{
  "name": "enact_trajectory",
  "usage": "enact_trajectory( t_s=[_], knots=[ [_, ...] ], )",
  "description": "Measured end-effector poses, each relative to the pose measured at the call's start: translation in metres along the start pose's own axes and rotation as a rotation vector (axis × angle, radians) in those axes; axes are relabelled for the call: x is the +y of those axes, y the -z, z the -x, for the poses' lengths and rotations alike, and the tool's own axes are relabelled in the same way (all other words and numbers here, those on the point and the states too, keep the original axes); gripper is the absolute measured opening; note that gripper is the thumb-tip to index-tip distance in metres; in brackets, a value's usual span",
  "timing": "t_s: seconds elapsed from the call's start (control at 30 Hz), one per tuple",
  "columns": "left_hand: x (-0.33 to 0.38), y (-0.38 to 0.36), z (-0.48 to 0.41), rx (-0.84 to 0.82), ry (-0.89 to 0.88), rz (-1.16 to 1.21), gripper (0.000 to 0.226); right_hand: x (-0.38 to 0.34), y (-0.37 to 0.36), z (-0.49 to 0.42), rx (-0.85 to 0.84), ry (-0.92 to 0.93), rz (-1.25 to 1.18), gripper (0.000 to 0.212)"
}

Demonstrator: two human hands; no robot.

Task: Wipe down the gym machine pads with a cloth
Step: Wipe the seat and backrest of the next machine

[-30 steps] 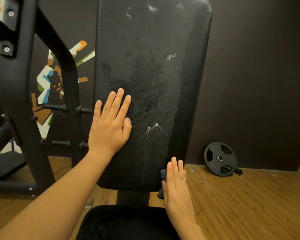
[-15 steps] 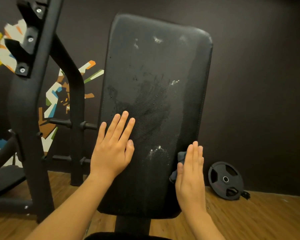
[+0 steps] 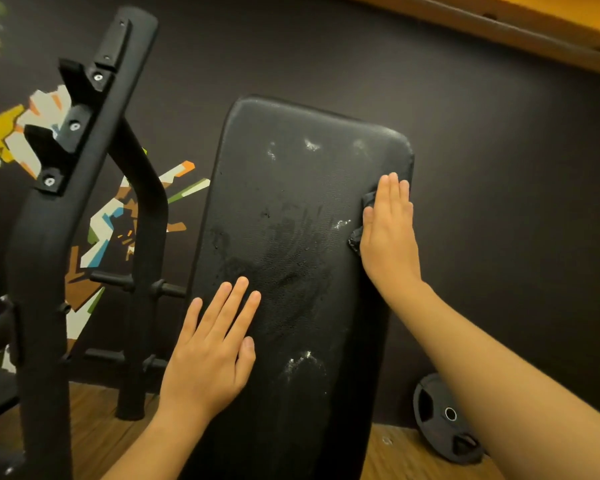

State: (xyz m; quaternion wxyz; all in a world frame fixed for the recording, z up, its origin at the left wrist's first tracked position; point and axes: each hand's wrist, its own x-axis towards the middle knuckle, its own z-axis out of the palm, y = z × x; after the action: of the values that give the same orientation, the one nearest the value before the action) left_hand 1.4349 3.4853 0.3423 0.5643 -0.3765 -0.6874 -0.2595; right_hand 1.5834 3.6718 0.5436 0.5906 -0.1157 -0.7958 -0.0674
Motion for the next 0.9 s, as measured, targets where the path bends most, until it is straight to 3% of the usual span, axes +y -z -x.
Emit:
enact_trajectory(
  t_s=[0.4,0.7,0.9],
  knots=[
    [-0.001,0.000,-0.001,-0.008,0.000,0.009,0.060,0.006,0.021,-0.113,0.020,-0.026,0.058,0.048],
    [0.001,0.000,0.000,-0.010,0.004,0.015,0.060,0.014,0.017,-0.051,-0.030,0.074,0.031,0.054],
    [-0.001,-0.001,0.000,-0.012,0.001,0.020,0.060,0.006,0.026,-0.092,-0.035,0.058,0.046,0.053]
  ],
)
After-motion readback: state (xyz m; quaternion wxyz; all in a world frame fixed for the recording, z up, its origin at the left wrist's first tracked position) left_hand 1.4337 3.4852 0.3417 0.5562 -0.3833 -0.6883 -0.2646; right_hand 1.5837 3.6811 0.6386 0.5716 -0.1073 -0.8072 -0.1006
